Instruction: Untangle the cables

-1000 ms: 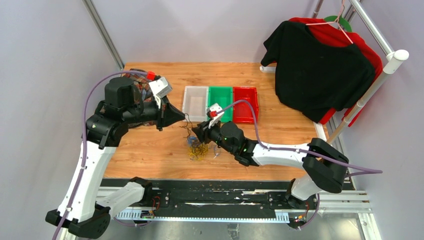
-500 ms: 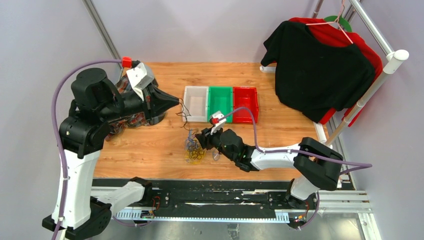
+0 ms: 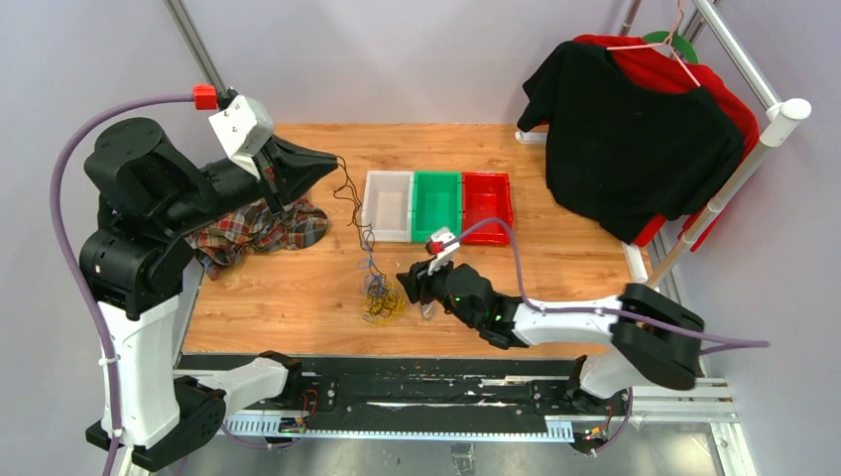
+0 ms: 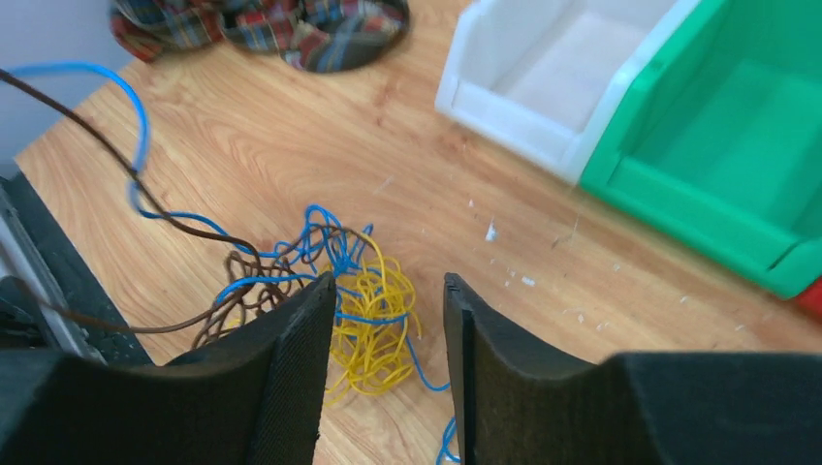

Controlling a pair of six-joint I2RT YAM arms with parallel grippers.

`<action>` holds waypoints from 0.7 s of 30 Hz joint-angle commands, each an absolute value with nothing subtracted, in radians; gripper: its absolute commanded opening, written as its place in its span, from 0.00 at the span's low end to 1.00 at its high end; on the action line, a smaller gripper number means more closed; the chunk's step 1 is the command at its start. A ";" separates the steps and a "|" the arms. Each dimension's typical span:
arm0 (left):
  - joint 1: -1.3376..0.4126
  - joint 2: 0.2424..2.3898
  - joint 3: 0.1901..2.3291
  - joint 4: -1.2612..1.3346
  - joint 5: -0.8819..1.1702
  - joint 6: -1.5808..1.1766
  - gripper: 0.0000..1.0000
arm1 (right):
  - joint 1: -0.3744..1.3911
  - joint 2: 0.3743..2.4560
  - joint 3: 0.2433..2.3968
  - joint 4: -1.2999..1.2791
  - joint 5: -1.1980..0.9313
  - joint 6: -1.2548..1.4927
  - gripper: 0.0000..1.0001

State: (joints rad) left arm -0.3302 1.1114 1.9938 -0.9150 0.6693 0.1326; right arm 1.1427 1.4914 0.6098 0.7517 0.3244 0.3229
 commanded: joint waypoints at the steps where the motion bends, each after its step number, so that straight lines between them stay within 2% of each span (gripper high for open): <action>1: -0.335 1.104 2.008 -0.896 0.653 0.139 0.00 | 1.155 1.309 0.637 0.691 0.344 0.243 0.53; 3: -0.336 1.084 1.944 -0.896 0.651 0.136 0.01 | 1.157 1.252 0.670 0.658 0.298 0.218 0.68; 4: -0.335 1.073 1.913 -0.896 0.645 0.138 0.01 | 1.161 1.235 0.688 0.646 0.283 0.203 0.70; 10: -0.335 1.034 1.786 -0.896 0.628 0.140 0.00 | 1.208 1.225 0.774 0.655 0.250 0.104 0.71; 17: -0.335 1.007 1.743 -0.896 0.615 0.146 0.00 | 1.210 1.303 0.833 0.727 0.219 0.080 0.73; 21: -0.336 0.997 1.727 -0.897 0.623 0.139 0.00 | 1.210 1.369 0.876 0.758 0.304 0.059 0.74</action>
